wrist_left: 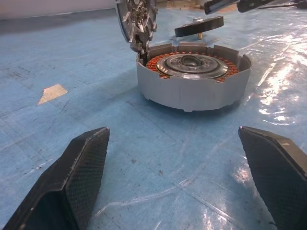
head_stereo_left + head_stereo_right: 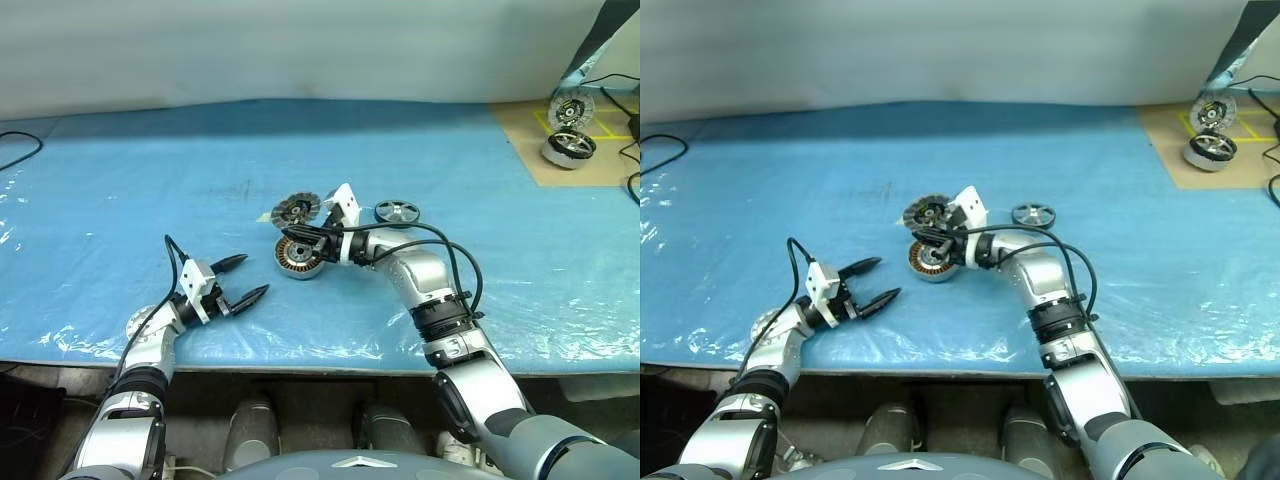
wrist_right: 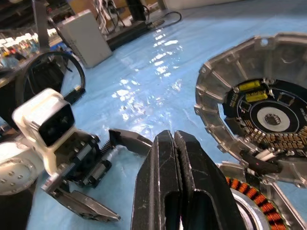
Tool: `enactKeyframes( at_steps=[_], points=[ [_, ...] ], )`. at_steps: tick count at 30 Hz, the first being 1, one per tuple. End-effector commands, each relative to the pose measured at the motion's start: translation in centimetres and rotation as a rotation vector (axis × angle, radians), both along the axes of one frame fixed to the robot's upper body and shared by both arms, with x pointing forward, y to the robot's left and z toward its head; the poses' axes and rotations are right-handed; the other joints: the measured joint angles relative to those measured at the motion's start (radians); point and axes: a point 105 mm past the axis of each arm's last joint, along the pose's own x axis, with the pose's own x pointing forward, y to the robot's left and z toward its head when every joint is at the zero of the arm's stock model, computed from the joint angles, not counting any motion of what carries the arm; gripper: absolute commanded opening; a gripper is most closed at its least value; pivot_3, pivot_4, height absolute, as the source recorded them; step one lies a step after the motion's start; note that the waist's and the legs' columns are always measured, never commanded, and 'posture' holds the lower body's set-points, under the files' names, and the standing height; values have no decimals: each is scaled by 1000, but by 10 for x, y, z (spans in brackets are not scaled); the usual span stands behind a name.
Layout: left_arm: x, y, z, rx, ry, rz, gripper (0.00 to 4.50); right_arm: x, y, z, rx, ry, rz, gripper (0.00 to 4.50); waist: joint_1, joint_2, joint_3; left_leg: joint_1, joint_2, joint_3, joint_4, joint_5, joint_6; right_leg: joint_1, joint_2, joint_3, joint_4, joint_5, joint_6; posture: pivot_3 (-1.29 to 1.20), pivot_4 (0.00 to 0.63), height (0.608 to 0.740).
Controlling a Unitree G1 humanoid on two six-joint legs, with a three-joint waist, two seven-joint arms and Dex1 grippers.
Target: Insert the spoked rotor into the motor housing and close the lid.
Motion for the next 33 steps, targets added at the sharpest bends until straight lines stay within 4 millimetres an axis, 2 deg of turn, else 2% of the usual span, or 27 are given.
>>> enactKeyframes(
  at_steps=[1,5,9,11,14,16,18,19,24,26,30,33],
  points=[
    [-12,2,-28,13,131,15,4500,8,2,-10,-151,-106,-15,43,0,0,0,0,0,0,0,0,0,0,0,0,0,0,0,0,150,740],
    [-12,2,-28,12,131,17,4500,18,-9,-29,-262,-100,-68,43,-1,0,0,0,0,0,0,0,0,0,0,0,0,0,0,0,150,740],
    [-12,2,-28,11,130,20,4500,14,-9,-36,-289,-115,-32,43,-1,0,0,1,0,0,1,0,0,1,0,0,0,0,1,0,150,740],
    [-12,2,-29,10,130,21,4500,12,-3,-20,-178,-105,-28,43,-1,0,0,1,0,0,1,0,0,2,0,0,0,0,0,0,150,740],
    [-13,1,-29,11,131,19,4500,3,8,20,76,-60,22,43,0,-1,0,1,0,0,1,0,0,2,0,0,0,0,0,0,150,740],
    [-13,1,-29,11,132,17,4500,2,8,30,129,-50,21,43,-1,-1,0,-1,0,0,1,0,0,0,0,0,1,0,0,0,150,740],
    [-13,1,-29,12,131,15,4500,1,10,32,126,-53,35,43,0,-1,0,-1,0,0,1,0,0,0,0,0,1,0,0,0,150,740],
    [-13,1,-29,12,131,15,4500,1,10,28,90,-60,29,43,0,-1,0,-1,0,0,1,0,0,0,0,0,1,0,0,0,150,740],
    [-13,1,-29,13,129,13,4500,10,-1,-24,-201,-69,-35,43,0,-1,0,0,0,0,1,0,0,0,0,-1,0,0,0,0,150,740],
    [-13,0,-29,12,129,12,4500,11,-5,-39,-269,-58,-48,43,-1,0,0,-1,0,0,1,0,0,0,0,-1,0,0,0,0,150,740],
    [-13,1,-29,14,129,14,4500,6,-1,-29,-171,-2,-28,43,-1,-1,0,1,0,0,1,0,0,2,0,0,0,0,1,0,150,740],
    [-14,0,-29,16,129,13,4500,-5,7,10,78,57,45,43,2,-1,1,1,0,0,1,0,0,2,0,0,0,0,0,0,150,740]
  ],
)
